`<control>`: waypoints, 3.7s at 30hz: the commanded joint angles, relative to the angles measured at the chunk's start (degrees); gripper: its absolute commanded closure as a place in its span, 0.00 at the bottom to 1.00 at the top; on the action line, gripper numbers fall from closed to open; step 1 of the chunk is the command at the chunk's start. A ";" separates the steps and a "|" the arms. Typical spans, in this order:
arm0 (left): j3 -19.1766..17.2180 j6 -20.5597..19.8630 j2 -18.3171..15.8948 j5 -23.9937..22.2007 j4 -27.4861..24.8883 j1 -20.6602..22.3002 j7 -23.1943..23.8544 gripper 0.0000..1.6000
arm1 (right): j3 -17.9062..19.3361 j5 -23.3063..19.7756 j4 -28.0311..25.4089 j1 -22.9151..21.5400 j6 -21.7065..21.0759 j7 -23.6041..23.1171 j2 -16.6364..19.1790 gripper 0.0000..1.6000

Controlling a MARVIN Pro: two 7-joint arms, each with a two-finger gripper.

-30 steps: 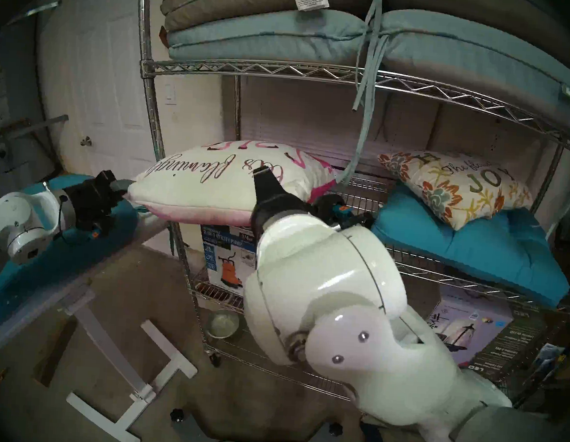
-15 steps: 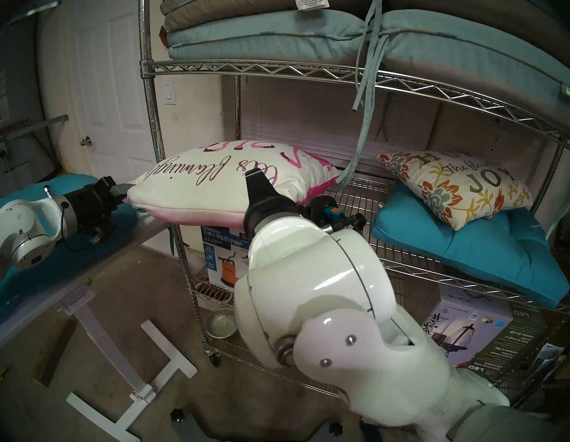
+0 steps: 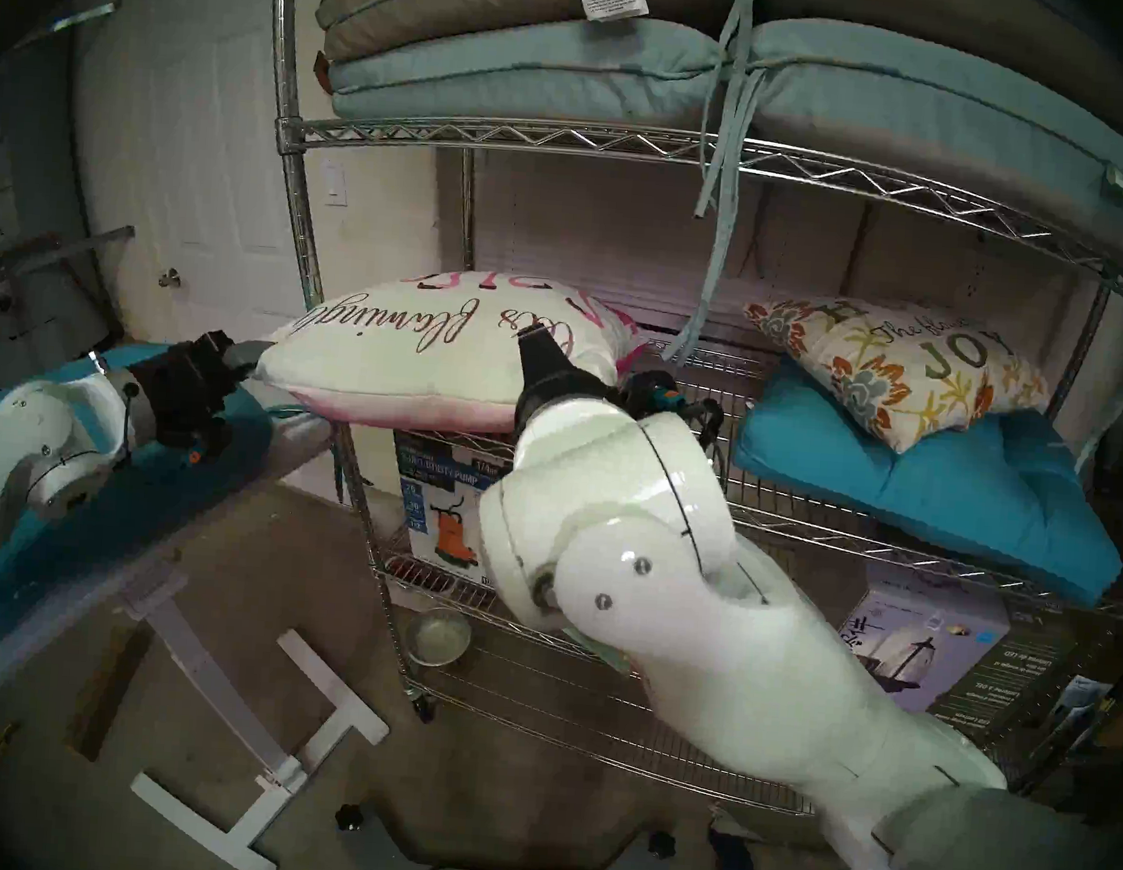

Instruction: Put cushion on the shelf

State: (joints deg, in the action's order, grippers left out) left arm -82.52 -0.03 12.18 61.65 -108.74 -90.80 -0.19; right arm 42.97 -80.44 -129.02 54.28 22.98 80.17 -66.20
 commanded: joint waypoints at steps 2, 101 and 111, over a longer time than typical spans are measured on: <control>0.87 -0.04 1.69 2.81 0.14 3.78 -0.50 1.00 | 0.96 0.36 1.69 -2.80 -0.62 -1.54 -1.02 1.00; 25.80 12.75 44.14 49.23 40.87 51.15 -6.40 0.00 | 2.82 2.01 20.99 -6.92 -3.22 -8.62 -5.57 0.00; 26.03 11.12 38.20 50.40 34.19 47.10 -13.98 0.00 | 2.08 2.43 18.13 -6.19 -2.14 -9.06 -5.25 0.00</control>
State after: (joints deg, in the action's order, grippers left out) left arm -55.22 12.89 54.13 111.53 -68.52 -43.76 -9.53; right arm 45.32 -78.75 -107.86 49.22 20.28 72.48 -70.30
